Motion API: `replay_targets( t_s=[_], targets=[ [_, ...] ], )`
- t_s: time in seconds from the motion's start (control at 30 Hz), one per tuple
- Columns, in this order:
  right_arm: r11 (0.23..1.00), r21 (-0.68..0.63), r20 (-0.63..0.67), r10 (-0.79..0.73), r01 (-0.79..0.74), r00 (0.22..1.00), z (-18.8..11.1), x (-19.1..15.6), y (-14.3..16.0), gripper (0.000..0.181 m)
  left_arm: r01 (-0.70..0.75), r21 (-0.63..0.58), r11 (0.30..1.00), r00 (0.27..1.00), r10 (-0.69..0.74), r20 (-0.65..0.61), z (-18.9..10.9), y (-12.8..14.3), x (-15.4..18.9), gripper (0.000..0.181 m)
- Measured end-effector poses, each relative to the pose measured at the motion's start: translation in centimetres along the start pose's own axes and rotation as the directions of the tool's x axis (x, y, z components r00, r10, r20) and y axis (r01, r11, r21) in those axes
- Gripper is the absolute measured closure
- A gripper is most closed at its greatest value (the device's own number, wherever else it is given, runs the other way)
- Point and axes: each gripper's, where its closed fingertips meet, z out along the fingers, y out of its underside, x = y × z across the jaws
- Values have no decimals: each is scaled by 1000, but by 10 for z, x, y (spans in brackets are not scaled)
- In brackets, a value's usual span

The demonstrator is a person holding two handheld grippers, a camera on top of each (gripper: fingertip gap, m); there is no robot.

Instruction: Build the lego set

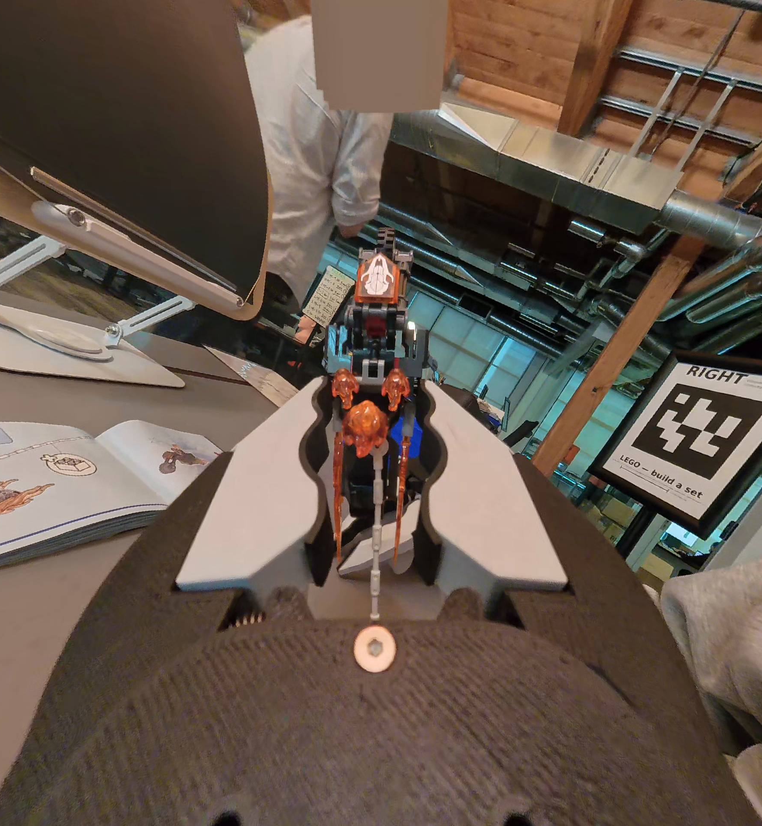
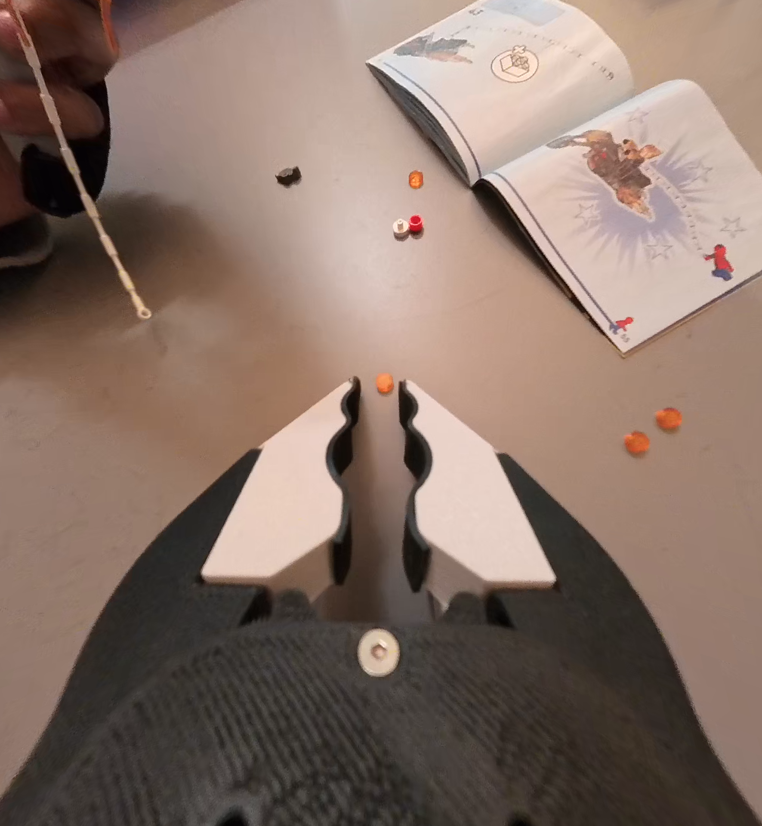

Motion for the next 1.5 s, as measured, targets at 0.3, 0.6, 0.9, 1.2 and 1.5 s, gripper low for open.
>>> replay_targets(
  t_s=[0.3,0.6,0.9,1.2,1.5],
  targets=[
    [997,79,60,17,-22,998,-4,-16,-22,177,-35,-38,999,999,34,-23,5,7,7,147],
    [921,378,116,-145,92,983,-86,-83,-130,177,-228,-150,962,962,199,-189,18,32,47,147],
    [899,111,-88,-415,423,905,-92,-89,-118,177,-342,-225,912,923,281,-263,23,56,64,147],
    [848,82,-150,-509,524,848,-96,-95,-119,177,-361,-265,894,917,289,-276,25,66,65,146],
    [836,117,-149,-519,537,841,-99,-97,-120,177,-353,-274,895,921,280,-270,25,67,64,146]
  ],
)
